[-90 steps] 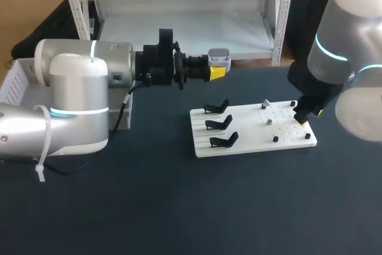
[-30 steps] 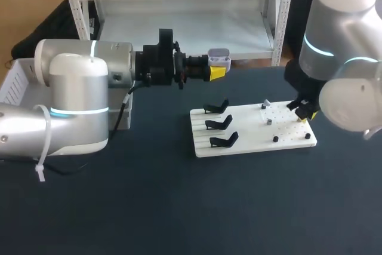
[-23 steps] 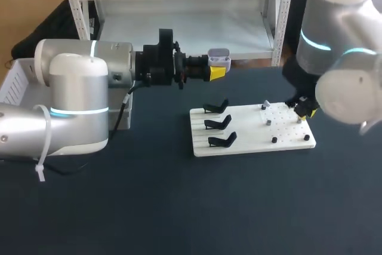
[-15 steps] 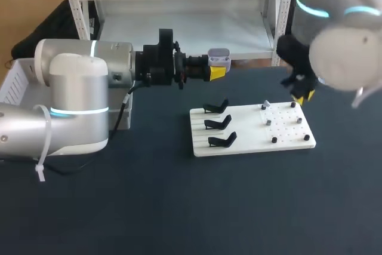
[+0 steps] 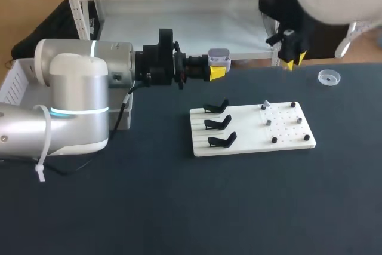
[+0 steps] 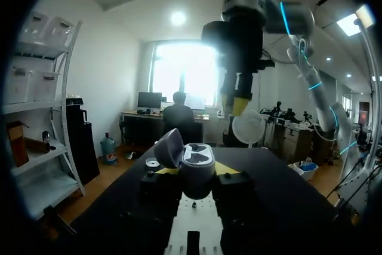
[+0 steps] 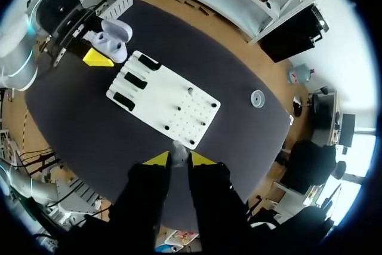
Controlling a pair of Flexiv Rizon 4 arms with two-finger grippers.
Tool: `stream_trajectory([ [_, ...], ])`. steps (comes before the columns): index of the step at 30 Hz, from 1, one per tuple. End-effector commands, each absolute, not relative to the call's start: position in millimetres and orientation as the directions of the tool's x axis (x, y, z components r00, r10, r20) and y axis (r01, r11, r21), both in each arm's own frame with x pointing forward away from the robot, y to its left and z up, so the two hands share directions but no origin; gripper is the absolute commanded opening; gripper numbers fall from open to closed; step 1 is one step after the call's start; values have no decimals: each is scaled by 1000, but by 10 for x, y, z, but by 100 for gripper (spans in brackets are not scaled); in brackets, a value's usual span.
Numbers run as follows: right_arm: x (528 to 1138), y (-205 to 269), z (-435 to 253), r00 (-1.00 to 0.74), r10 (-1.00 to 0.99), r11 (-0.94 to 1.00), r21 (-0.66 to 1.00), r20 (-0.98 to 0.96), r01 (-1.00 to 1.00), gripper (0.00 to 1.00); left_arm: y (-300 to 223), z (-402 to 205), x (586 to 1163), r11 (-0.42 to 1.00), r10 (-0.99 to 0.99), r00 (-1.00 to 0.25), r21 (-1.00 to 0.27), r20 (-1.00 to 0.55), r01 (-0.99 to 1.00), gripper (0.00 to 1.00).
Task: Pick up each earbud case from the left stands, insert the matching earbuds, close the lid, and place the case in the box.
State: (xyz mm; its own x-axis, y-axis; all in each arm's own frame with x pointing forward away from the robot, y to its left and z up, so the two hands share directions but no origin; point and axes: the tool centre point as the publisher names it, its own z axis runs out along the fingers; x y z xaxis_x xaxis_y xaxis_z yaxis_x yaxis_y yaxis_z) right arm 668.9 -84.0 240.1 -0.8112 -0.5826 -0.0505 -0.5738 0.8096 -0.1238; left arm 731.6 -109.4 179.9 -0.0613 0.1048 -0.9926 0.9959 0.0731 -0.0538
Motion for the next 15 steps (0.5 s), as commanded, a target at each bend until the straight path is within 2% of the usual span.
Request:
stream_trajectory([
  [1,6652,-855,2445,-811,-583,810,-123,-56,-573,0,-1092,1793,7315,74,102,-60,-52,-993,996,0],
  [7,6652,-855,2445,-811,-583,810,-123,-56,-573,0,-1092,1793,7315,74,102,-60,-52,-993,996,0],
  [9,6824,-841,2360,-929,-364,926,-86,65,-369,0,-1092,1793,7315,74,102,-60,-52,-993,996,0],
  [10,6885,-858,2345,-973,-189,980,-41,129,-196,0,-1092,1793,7315,74,102,-60,-52,-993,996,0],
  [11,6888,-871,2327,-983,5,998,-65,183,-7,0,-1092,1793,7315,74,102,-60,-52,-993,996,0],
  [13,6766,-854,2318,-929,251,966,-12,271,257,0,-1092,1793,7315,74,102,-60,-52,-993,996,0],
  [15,6646,-798,2341,-878,403,912,-32,258,410,0,-1092,1793,7315,74,102,-60,-52,-993,996,0],
])
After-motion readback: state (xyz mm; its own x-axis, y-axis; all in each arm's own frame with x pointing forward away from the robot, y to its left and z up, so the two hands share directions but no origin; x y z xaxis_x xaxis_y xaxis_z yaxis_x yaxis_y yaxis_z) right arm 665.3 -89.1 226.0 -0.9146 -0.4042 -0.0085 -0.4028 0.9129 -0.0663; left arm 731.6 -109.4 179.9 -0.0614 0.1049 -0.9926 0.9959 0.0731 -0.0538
